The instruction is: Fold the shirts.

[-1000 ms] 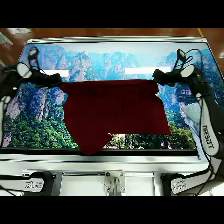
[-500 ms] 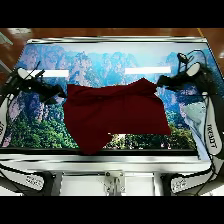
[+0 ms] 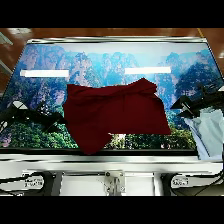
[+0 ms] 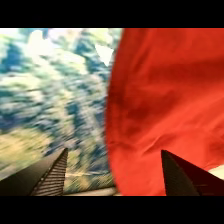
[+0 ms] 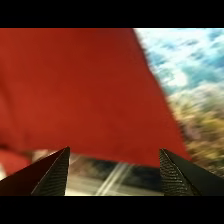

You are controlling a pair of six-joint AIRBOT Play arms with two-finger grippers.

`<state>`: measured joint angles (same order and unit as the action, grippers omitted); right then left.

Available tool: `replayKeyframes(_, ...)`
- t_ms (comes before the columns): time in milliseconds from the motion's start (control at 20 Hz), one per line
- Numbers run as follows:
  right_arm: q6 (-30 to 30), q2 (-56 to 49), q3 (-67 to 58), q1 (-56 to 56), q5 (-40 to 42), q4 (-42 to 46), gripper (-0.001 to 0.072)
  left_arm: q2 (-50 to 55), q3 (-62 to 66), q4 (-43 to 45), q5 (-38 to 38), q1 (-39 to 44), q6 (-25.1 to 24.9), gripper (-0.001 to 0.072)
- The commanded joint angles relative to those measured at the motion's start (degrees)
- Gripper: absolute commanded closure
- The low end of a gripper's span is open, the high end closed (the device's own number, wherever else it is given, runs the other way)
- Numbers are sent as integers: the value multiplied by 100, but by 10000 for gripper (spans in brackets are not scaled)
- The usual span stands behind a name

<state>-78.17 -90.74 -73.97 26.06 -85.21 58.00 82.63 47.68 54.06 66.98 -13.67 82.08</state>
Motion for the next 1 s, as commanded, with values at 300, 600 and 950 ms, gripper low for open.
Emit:
replayKeyframes(300,-35,33,192,162,-142,739,41,153,-468,-1298,-820,542,-603,665)
replayKeyframes(600,-105,-122,1211,269,623,640,30,-247,-415,-1296,-678,391,-861,666)
replayKeyframes(950,50,-494,1401,-175,916,402,30,-492,-415,-1300,-643,393,-857,666)
